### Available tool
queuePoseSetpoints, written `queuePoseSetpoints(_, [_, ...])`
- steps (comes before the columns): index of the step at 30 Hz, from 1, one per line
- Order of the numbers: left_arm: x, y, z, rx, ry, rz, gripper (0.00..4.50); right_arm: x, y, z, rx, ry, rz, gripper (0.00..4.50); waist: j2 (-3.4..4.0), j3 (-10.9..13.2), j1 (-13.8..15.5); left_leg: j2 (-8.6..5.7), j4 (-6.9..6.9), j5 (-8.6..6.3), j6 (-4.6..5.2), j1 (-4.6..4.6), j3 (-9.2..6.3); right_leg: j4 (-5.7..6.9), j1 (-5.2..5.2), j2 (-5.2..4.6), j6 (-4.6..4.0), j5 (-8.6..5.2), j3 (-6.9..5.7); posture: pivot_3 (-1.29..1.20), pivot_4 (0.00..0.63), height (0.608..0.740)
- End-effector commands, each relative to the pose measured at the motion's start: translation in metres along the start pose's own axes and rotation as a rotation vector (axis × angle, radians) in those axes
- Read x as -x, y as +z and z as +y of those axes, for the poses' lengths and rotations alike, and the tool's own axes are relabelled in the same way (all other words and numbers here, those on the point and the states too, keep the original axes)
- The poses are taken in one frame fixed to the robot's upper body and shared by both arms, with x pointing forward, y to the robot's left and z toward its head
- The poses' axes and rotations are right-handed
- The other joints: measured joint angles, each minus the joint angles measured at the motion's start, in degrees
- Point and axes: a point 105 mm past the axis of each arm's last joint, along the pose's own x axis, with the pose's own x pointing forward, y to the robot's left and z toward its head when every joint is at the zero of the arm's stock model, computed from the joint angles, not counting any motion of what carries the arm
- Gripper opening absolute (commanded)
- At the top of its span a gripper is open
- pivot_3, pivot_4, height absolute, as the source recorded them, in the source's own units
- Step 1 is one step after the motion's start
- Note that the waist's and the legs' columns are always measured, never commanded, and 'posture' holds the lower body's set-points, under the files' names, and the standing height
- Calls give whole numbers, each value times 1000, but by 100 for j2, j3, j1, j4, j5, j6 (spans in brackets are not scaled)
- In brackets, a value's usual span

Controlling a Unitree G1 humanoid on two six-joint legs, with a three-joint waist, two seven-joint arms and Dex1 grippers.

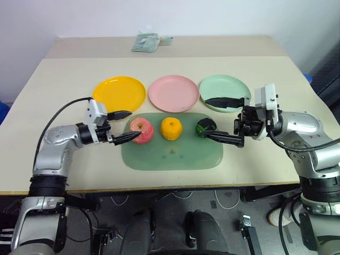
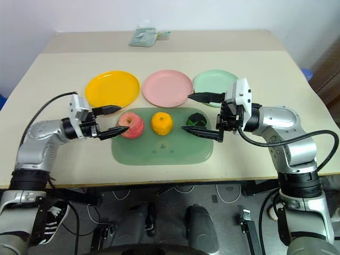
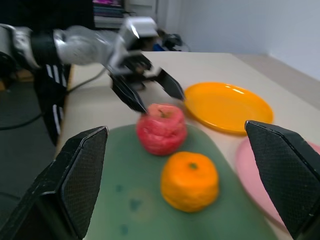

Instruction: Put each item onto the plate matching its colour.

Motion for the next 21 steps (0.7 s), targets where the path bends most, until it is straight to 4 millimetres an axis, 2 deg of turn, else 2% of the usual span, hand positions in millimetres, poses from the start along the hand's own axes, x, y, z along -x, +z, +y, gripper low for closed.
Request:
queuePoseSetpoints(1, [-4,3,4,-37,-4,-3,4500,2,12,5,32,5,-17,4464,0,0,-5,1,0,0,0,0,0,0,0,1,0,0,0,0,150,740])
queuePoseSetpoints(5, [-13,-10,1,-31,-29,33,4500,4,14,7,13,5,-22,4464,0,0,-4,0,1,0,0,0,-1,0,0,1,0,0,0,0,150,740])
queuePoseSetpoints(8, [-18,-11,-2,-36,-53,32,3690,5,10,7,5,-1,-7,4500,-1,-1,15,0,2,0,0,0,-2,0,2,0,0,0,-1,0,150,740])
queuePoseSetpoints(9, [-18,-7,-1,-39,-45,15,3407,5,9,6,-1,-12,-7,4500,-1,-1,19,0,2,0,1,1,-2,0,2,0,0,0,-1,0,150,740])
queuePoseSetpoints(10, [-18,-2,1,-35,-34,-2,3339,5,9,4,-4,-22,-10,4500,-1,-1,22,0,2,0,0,1,-2,0,2,0,0,0,0,0,150,740])
queuePoseSetpoints(13, [-13,15,9,-22,-3,-59,3339,6,13,-12,-19,-119,-56,4500,-1,-1,17,1,3,0,1,0,-5,1,2,-1,0,0,0,0,150,740])
queuePoseSetpoints(15, [-17,31,14,11,-2,-111,3339,7,13,-28,-15,-209,-75,4500,-2,0,19,1,4,0,1,0,-6,2,2,0,0,0,0,0,150,740])
queuePoseSetpoints(18, [-32,62,30,5,24,-206,3339,10,16,-54,-9,-354,-121,4500,-3,0,82,-1,10,1,0,-2,-4,5,2,2,1,0,-2,0,150,740])
queuePoseSetpoints(21, [-59,77,52,-36,102,-213,3339,13,15,-70,35,-452,-126,4500,-5,1,147,-7,17,1,1,-5,-5,5,4,3,5,3,-4,0,150,740])
